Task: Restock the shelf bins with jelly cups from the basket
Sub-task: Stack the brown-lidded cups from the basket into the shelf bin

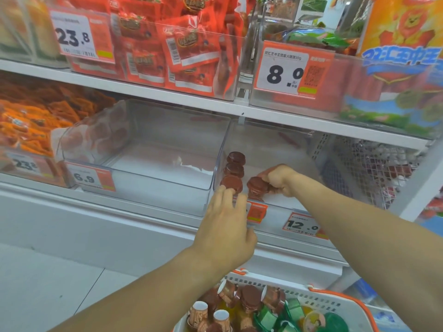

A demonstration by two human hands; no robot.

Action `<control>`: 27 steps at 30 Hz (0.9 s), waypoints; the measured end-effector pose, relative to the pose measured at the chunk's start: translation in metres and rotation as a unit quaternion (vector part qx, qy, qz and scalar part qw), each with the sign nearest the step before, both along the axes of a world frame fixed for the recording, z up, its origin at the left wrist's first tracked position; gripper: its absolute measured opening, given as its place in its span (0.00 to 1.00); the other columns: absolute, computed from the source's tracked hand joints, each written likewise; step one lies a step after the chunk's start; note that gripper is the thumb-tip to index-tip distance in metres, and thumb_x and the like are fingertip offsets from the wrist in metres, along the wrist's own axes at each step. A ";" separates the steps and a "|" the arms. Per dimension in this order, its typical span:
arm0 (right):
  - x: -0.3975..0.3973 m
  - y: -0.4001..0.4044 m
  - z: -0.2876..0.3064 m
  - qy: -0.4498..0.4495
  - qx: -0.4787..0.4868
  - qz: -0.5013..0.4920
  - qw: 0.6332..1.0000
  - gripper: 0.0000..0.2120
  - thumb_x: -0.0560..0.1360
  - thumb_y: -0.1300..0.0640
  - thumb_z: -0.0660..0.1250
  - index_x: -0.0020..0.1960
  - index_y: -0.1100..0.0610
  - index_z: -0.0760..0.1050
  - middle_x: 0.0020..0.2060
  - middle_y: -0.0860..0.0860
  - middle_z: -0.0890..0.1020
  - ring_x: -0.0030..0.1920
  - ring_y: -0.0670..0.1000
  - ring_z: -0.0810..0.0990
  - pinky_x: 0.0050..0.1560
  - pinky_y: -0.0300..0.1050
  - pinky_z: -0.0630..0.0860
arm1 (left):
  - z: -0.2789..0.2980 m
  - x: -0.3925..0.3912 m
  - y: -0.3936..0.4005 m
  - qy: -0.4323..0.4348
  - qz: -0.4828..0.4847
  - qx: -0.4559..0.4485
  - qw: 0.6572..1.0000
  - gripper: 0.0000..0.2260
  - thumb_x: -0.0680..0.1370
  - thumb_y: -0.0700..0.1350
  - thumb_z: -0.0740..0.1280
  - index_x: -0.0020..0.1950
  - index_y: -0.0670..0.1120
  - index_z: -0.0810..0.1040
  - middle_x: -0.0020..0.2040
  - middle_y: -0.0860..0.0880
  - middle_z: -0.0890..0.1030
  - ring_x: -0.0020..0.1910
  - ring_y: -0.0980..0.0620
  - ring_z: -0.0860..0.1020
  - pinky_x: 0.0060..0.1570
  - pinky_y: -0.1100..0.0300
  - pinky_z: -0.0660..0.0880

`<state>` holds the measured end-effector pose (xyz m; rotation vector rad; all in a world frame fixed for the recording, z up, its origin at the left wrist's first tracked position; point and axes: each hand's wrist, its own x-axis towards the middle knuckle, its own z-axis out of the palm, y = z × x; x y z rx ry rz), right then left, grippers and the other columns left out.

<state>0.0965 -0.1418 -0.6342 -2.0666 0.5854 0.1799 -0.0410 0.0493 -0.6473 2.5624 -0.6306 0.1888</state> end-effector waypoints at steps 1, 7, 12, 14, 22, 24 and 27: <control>0.002 0.001 -0.002 -0.001 -0.006 -0.002 1.000 0.12 0.81 0.61 0.63 0.61 0.65 0.78 0.55 0.61 0.82 0.46 0.55 0.78 0.40 0.43 0.75 | 0.000 0.000 0.000 -0.001 -0.003 -0.005 1.000 0.26 0.77 0.50 0.65 0.73 0.47 0.63 0.71 0.47 0.62 0.76 0.46 0.56 0.75 0.52 0.59; 0.002 -0.003 -0.006 0.019 0.006 -0.007 1.000 0.14 0.77 0.57 0.71 0.59 0.63 0.77 0.54 0.59 0.83 0.50 0.54 0.83 0.44 0.44 0.80 | -0.001 0.000 0.001 -0.013 -0.007 -0.026 1.000 0.24 0.77 0.51 0.65 0.71 0.49 0.64 0.69 0.49 0.62 0.74 0.49 0.57 0.74 0.54 0.61; -0.003 -0.003 -0.006 0.042 0.011 0.015 0.999 0.13 0.78 0.57 0.70 0.59 0.62 0.78 0.53 0.57 0.83 0.52 0.53 0.83 0.47 0.45 0.82 | -0.003 0.001 -0.001 -0.015 -0.004 -0.022 1.000 0.25 0.76 0.51 0.66 0.71 0.48 0.64 0.69 0.48 0.63 0.75 0.47 0.57 0.74 0.51 0.61; -0.005 -0.004 -0.004 0.049 0.006 0.028 0.998 0.12 0.79 0.57 0.69 0.60 0.62 0.78 0.54 0.57 0.83 0.54 0.54 0.82 0.51 0.46 0.82 | -0.004 0.002 -0.001 -0.015 -0.009 -0.020 1.000 0.26 0.76 0.51 0.66 0.72 0.48 0.64 0.70 0.48 0.63 0.76 0.47 0.56 0.75 0.51 0.61; -0.031 0.002 0.016 0.028 -0.109 0.084 0.990 0.18 0.80 0.50 0.66 0.64 0.60 0.76 0.58 0.55 0.81 0.55 0.56 0.82 0.49 0.47 0.80 | -0.003 0.002 0.002 -0.012 -0.014 -0.012 1.000 0.27 0.76 0.50 0.65 0.74 0.47 0.63 0.71 0.48 0.62 0.76 0.48 0.55 0.75 0.53 0.59; -0.047 0.005 0.027 -0.077 -0.225 0.086 0.967 0.18 0.80 0.49 0.66 0.63 0.59 0.77 0.57 0.55 0.82 0.57 0.56 0.81 0.55 0.46 0.77 | -0.001 0.002 0.002 -0.013 -0.014 -0.011 1.000 0.26 0.76 0.50 0.66 0.72 0.47 0.64 0.70 0.49 0.63 0.75 0.49 0.57 0.74 0.53 0.61; -0.102 0.020 0.042 -0.330 -0.219 0.057 0.917 0.05 0.78 0.54 0.67 0.47 0.53 0.81 0.40 0.45 0.83 0.43 0.44 0.81 0.45 0.38 0.75 | 0.000 0.000 0.002 -0.013 -0.011 -0.017 1.000 0.25 0.75 0.49 0.66 0.70 0.47 0.67 0.68 0.48 0.65 0.72 0.49 0.60 0.71 0.52 0.64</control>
